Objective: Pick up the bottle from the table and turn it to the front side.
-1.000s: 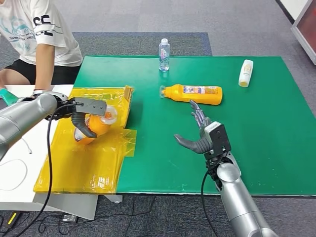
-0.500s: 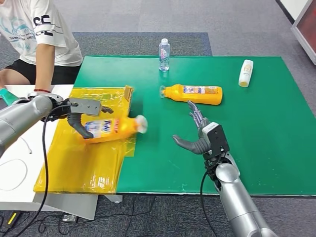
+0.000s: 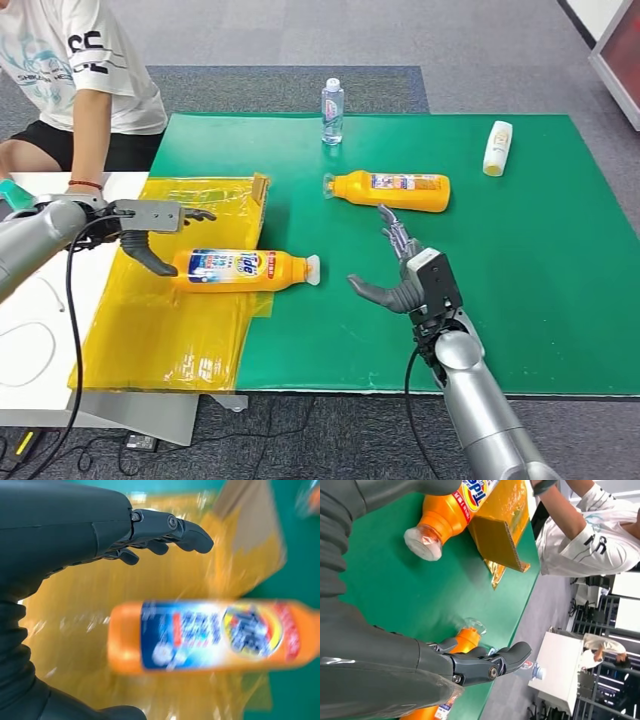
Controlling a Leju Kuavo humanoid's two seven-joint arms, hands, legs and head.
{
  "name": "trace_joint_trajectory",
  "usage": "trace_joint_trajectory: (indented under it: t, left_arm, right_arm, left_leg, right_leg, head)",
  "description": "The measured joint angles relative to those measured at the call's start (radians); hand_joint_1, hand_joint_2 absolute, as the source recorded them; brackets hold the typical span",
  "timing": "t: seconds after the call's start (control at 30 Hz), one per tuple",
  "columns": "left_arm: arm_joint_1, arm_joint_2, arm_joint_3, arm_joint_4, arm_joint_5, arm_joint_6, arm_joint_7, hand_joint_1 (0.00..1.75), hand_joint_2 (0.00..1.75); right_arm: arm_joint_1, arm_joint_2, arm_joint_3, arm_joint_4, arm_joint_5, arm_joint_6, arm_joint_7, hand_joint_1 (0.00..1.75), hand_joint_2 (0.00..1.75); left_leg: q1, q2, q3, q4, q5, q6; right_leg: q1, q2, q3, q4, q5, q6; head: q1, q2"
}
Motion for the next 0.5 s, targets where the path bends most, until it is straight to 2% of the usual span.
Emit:
trace_joint_trajectory:
  t: [0.1, 0.2, 0.4, 0.47, 0.5]
  left_arm:
    - [0.107, -0.001, 0.123, -0.051, -0.014, 0.141, -0.089, 0.00, 1.75]
    - [0.278, -0.038, 0.326, -0.159, -0.085, 0.246, -0.145, 0.00, 1.75]
    - [0.652, -0.166, 0.750, -0.484, -0.245, 0.316, -0.128, 0.00, 1.75]
    - [0.760, -0.210, 0.873, -0.594, -0.279, 0.339, -0.128, 0.00, 1.75]
    - [0.787, -0.221, 0.903, -0.622, -0.288, 0.345, -0.129, 0.00, 1.75]
  right_arm:
    - [0.016, 0.000, -0.008, -0.012, -0.053, 0.035, -0.005, 0.00, 1.75]
    - [0.048, -0.006, -0.035, -0.040, -0.135, 0.103, -0.019, 0.00, 1.75]
    - [0.147, -0.029, -0.123, -0.151, -0.192, 0.180, -0.037, 0.00, 1.75]
    - [0.189, -0.036, -0.156, -0.203, -0.194, 0.183, -0.041, 0.00, 1.75]
    - [0.200, -0.037, -0.164, -0.217, -0.194, 0.184, -0.042, 0.00, 1.75]
  left_leg:
    - [0.000, 0.000, 0.000, 0.000, 0.000, 0.000]
    - [-0.001, 0.000, 0.000, 0.000, -0.002, 0.002]
    - [-0.003, 0.004, 0.000, 0.000, -0.008, 0.005]
    - [-0.004, 0.005, 0.001, 0.000, -0.009, 0.005]
    - [-0.004, 0.005, 0.001, 0.000, -0.010, 0.006]
  right_leg:
    - [0.000, 0.000, 0.000, 0.000, 0.000, 0.000]
    - [-0.002, 0.000, 0.000, -0.001, -0.002, 0.002]
    - [-0.004, 0.004, -0.001, -0.003, -0.002, 0.004]
    - [-0.004, 0.004, 0.000, -0.004, -0.004, 0.004]
    - [-0.004, 0.004, 0.000, -0.004, -0.004, 0.005]
  head:
    - [0.000, 0.000]
    - [0.000, 0.000]
    - [0.000, 0.000]
    - [0.000, 0.000]
    - [0.000, 0.000]
